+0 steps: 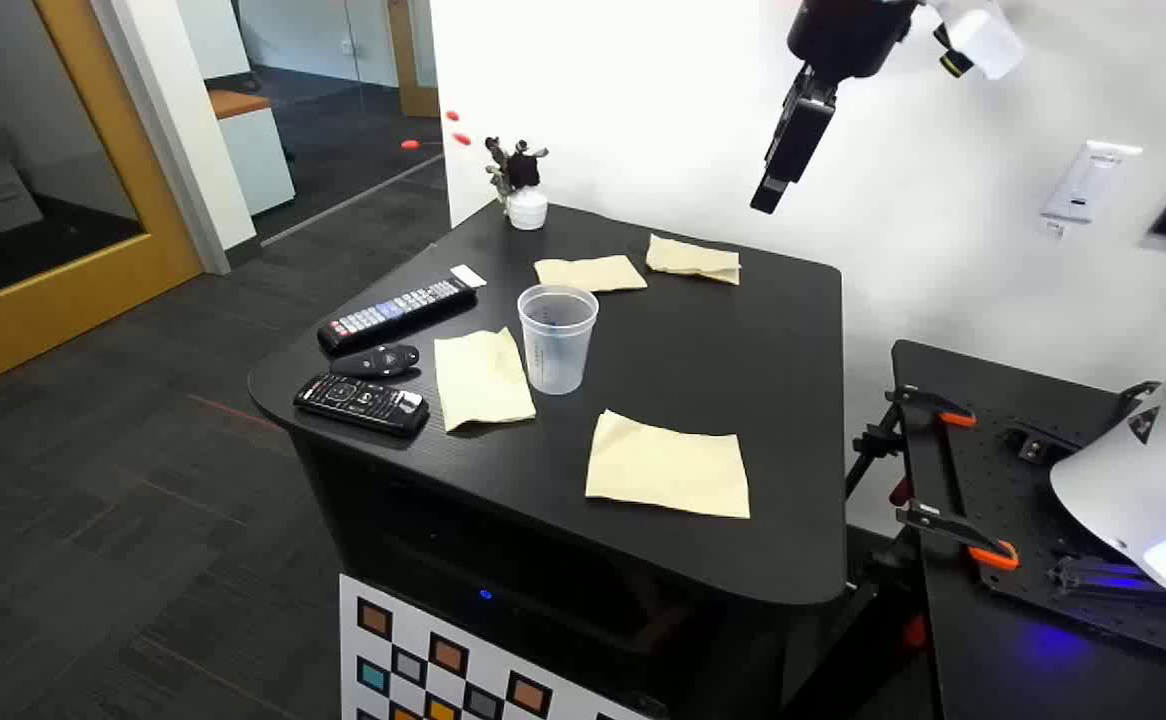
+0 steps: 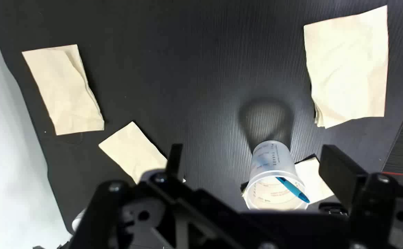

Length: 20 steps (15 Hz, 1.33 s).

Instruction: Take the pen out of the clear cup

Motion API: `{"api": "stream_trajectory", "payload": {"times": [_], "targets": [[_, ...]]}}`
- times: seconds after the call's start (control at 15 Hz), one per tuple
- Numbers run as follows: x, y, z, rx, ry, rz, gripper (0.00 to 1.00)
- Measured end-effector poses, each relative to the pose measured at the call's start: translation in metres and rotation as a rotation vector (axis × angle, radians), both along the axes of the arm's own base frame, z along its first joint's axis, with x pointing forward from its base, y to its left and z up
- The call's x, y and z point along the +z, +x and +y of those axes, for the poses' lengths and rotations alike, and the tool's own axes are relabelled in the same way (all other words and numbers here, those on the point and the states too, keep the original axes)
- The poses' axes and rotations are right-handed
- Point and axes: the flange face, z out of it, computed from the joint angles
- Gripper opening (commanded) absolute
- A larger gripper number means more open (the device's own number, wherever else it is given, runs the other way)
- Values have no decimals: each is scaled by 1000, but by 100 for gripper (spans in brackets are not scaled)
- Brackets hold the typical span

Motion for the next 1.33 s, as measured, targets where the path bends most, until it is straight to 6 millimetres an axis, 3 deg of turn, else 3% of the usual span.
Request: {"api": "stream_trajectory", "payload": {"times": [0.93,1.33], "targets": [[0,0,0,-2,2,1,100],[-7,2,2,-95,32,-4,100]]}}
